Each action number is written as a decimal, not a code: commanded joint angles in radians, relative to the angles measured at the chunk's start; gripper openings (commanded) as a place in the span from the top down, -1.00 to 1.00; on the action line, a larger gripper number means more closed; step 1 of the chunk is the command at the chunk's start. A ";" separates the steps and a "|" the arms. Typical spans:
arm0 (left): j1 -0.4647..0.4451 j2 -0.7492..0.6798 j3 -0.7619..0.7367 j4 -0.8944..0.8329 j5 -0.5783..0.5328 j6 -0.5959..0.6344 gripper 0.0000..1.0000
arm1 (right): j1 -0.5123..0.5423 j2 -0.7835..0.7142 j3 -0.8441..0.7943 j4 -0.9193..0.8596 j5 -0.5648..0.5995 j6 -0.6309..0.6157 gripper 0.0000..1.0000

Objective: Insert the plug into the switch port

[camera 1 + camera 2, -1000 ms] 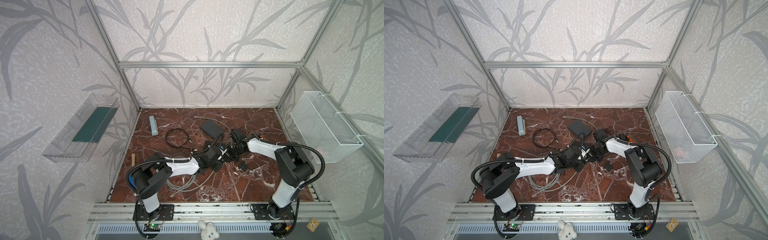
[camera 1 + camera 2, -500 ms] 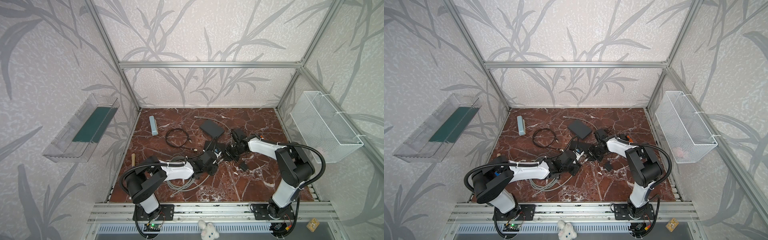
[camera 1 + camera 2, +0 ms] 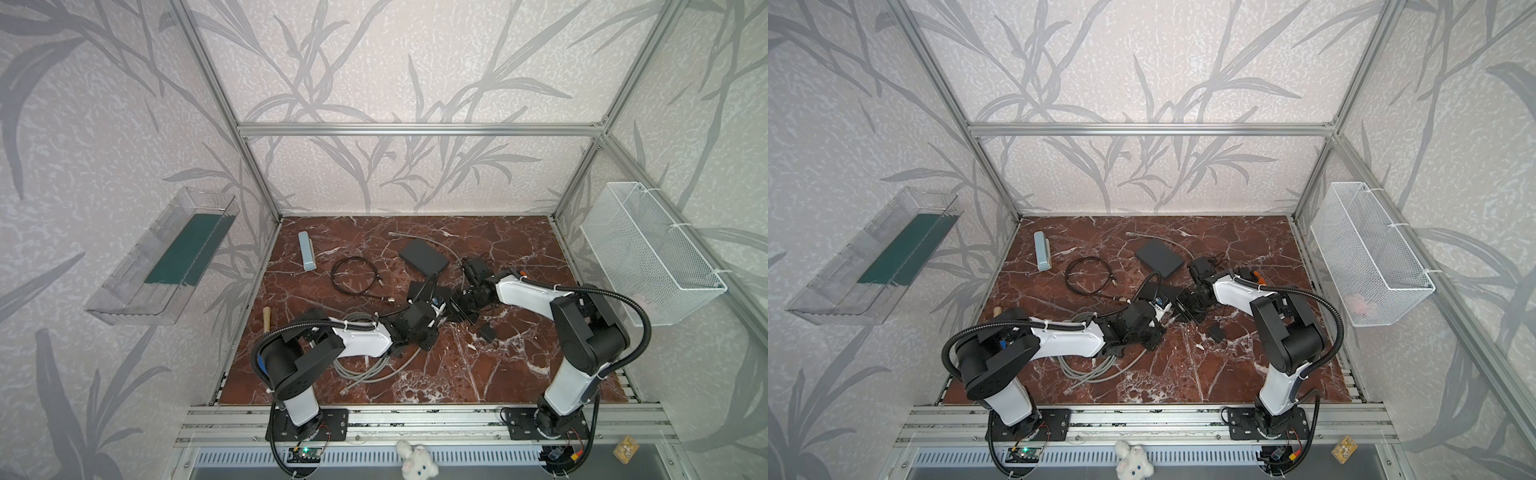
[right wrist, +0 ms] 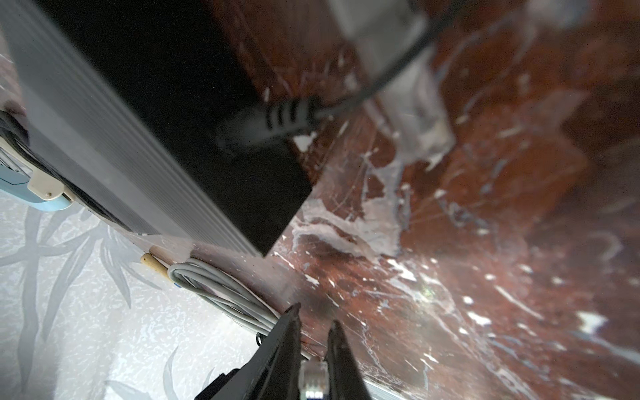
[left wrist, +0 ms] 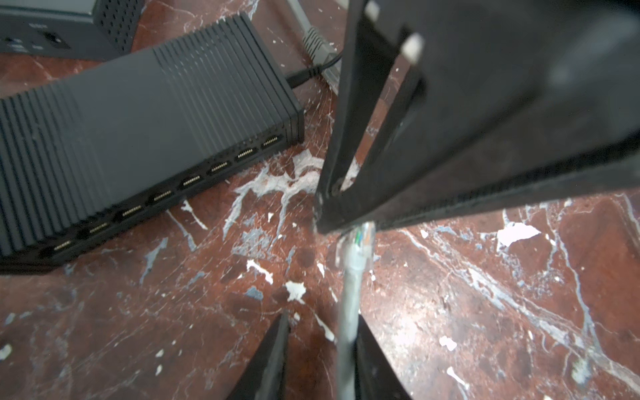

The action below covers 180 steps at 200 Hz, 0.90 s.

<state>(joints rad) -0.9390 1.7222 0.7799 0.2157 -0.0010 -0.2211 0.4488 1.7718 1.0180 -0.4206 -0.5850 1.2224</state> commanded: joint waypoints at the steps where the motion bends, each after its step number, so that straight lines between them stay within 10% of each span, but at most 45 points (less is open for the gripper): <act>1: -0.003 0.027 0.037 0.046 -0.013 -0.011 0.37 | 0.012 -0.023 0.001 -0.017 -0.012 0.024 0.94; 119: 0.015 0.043 0.013 0.153 0.006 -0.071 0.91 | 0.025 -0.021 -0.022 0.026 -0.038 0.045 0.81; 180: 0.256 0.086 -0.065 0.323 0.606 -0.199 0.92 | -0.090 -0.163 -0.178 0.358 -0.146 -0.222 0.06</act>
<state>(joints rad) -0.7692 1.7721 0.7322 0.4133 0.3199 -0.3347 0.4152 1.6936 0.9176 -0.2607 -0.6296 1.1332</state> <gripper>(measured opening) 0.077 0.452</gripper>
